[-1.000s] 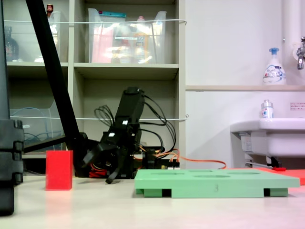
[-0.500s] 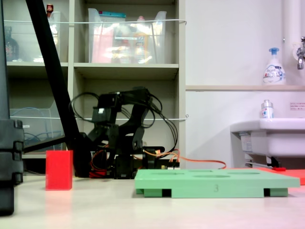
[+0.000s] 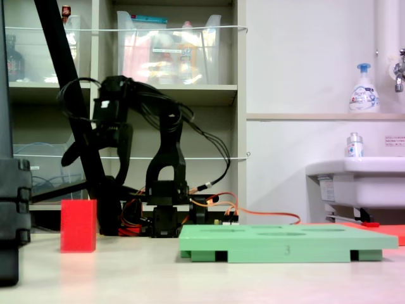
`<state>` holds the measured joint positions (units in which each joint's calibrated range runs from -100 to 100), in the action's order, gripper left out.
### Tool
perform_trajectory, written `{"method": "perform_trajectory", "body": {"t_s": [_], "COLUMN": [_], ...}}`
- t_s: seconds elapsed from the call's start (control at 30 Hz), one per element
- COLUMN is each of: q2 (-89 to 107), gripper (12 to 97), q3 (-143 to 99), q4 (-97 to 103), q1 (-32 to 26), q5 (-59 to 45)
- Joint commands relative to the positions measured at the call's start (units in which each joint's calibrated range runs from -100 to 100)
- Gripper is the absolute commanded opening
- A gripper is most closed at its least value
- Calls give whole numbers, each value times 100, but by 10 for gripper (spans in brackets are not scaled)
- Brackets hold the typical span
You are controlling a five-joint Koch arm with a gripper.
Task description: Put the square block into the corresponding hole
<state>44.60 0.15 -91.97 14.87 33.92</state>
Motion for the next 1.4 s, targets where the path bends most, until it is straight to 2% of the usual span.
{"method": "perform_trajectory", "body": {"t_s": [0.0,0.43,0.87,1.1,1.37], "q2": [-535,-3580,-4879,-4948,-5186], "gripper": [731,730,723,481,319], "q3": [603,2209,2488,2428,2338], "q4": [-302,-292,-13,-13,-225], "q1": [-54,-269,-239,-176,-83], "q5": [-68,-127,-166,-171,-147]}}
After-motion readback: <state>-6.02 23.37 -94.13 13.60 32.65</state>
